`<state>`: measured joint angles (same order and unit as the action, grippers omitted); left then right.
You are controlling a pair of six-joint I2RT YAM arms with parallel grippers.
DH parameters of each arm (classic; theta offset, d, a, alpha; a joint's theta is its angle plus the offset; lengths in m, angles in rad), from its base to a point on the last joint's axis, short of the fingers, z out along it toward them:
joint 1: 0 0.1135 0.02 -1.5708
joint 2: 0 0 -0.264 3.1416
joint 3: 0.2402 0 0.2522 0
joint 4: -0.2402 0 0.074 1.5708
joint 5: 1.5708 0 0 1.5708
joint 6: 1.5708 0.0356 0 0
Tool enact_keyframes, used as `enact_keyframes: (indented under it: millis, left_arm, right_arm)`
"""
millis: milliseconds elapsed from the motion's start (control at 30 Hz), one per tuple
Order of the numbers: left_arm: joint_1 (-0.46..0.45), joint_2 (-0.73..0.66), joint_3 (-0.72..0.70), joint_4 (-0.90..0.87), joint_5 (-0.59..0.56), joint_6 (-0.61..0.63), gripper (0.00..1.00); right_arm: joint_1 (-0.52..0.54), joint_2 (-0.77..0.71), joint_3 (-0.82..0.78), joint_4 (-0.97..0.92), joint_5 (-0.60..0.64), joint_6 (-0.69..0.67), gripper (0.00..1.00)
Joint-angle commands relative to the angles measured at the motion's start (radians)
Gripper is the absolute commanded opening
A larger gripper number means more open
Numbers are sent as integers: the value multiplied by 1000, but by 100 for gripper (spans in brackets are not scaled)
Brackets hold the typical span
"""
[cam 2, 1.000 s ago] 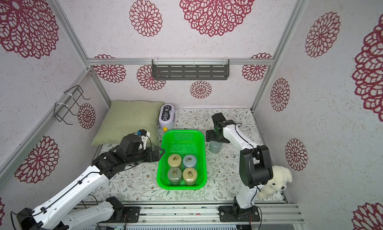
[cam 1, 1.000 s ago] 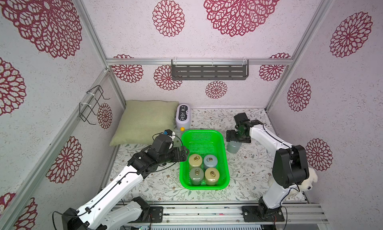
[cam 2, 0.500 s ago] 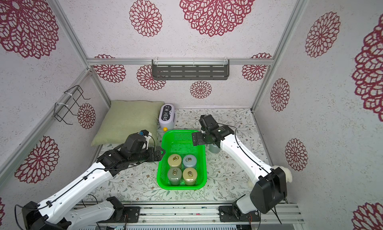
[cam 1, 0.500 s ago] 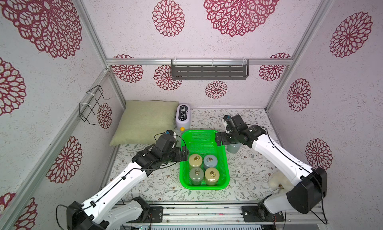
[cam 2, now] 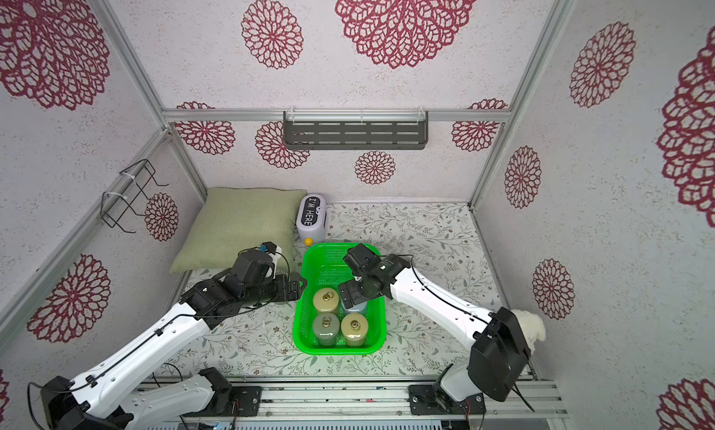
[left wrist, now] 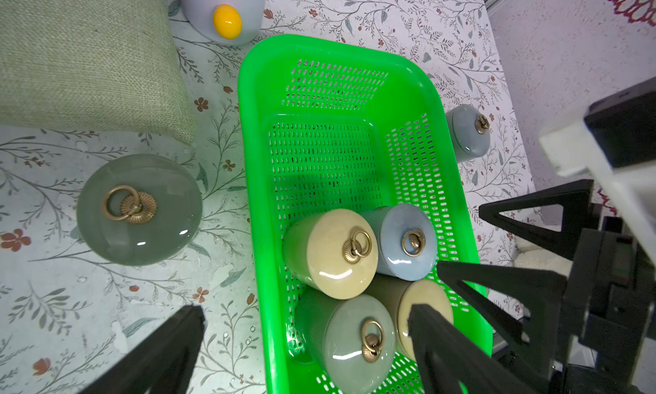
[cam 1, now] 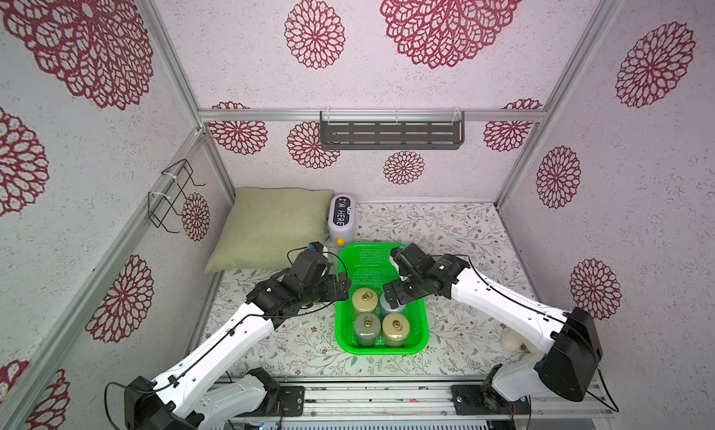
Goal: Take the tea canister out of the basket
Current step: Pick up the tea canister from the basket.
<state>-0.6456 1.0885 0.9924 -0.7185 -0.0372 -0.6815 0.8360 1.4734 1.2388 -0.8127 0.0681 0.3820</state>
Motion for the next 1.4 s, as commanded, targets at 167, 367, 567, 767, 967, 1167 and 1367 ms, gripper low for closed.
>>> enact_keyframes:
  millis: [167, 367, 567, 767, 967, 1167, 1367]
  left_arm:
    - [-11, -9, 17, -6, -11, 10, 97]
    - [-11, -16, 8, -2, -3, 8, 97]
    - [-11, -20, 3, -2, 2, 5, 97]
    - [-11, -21, -3, 4, 10, 2, 98]
    - [-11, -29, -9, 12, 19, -1, 98]
    - [-11, -35, -13, 16, 26, -3, 97]
    - [-12, -43, -19, 20, 32, -3, 97]
  right_arm:
    - [26, 59, -19, 7, 8, 30, 99]
    - [26, 114, -30, 35, 13, 29, 99]
    - [26, 168, -23, 64, 3, 26, 99]
    - [25, 229, -2, 64, 6, 13, 99]
    - [24, 263, 1, 80, -3, 6, 99]
    - [23, 287, 9, 95, -13, 5, 99]
    - [23, 308, 15, 102, -22, 1, 92]
